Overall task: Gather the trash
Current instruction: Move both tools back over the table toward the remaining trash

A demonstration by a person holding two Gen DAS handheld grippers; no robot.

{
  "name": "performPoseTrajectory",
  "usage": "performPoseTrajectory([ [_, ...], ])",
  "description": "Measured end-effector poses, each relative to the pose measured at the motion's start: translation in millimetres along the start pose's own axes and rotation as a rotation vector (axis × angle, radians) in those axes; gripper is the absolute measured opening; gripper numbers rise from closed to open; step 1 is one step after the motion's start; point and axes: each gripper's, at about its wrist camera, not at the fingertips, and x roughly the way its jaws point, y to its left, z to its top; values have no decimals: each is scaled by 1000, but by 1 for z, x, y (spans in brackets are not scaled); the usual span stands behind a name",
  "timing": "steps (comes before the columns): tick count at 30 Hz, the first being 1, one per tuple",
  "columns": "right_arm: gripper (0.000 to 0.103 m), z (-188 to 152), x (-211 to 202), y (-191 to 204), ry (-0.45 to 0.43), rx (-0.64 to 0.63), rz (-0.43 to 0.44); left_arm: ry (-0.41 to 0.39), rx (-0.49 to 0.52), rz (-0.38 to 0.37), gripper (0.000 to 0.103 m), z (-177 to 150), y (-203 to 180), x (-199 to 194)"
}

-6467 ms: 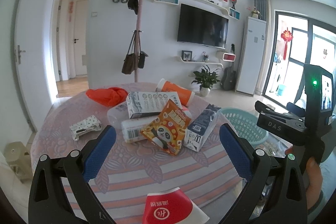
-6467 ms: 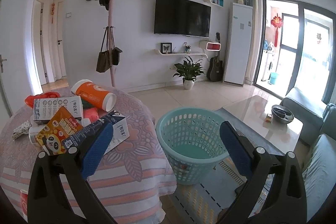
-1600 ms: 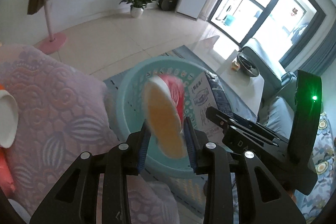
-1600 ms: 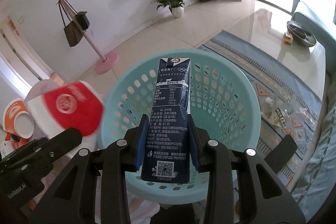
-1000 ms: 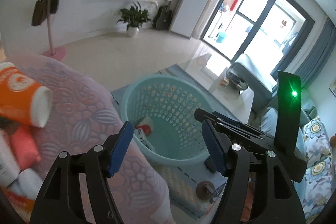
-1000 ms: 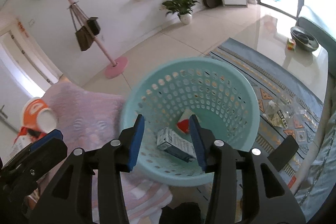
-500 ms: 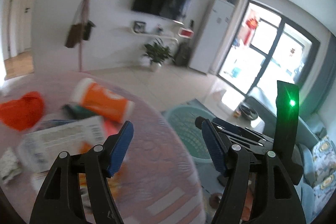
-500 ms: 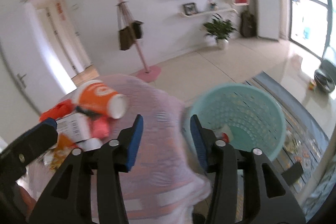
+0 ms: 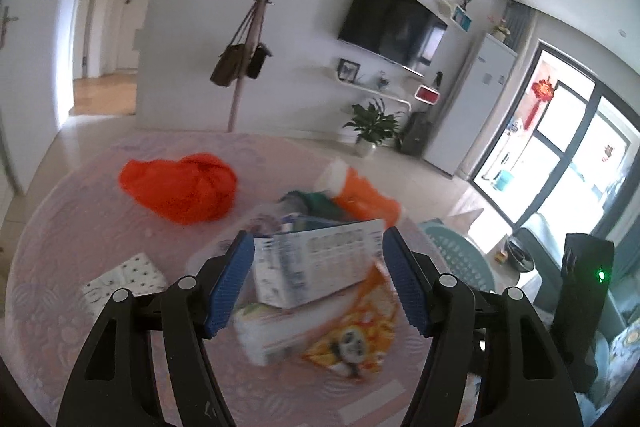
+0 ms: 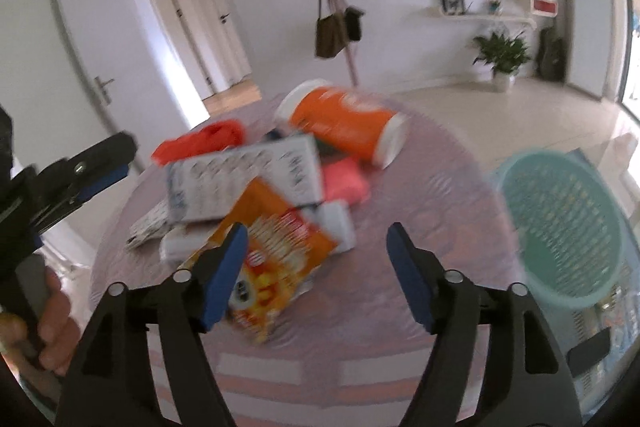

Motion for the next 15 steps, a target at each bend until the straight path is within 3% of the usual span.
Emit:
performPoseTrajectory([
  [3,91,-6,9,11,26,38,21,23,0,7,64,-3,12,6],
  [12,92,-8,46,20,114,123,34,82,-1,-48,64,-6,26,25],
  [14,87,-7,47,21,114,102,20,100,17,-70,65,-7,28,30],
  [15,75,-6,48,21,117,91,7,111,26,-79,65,-6,28,33],
])
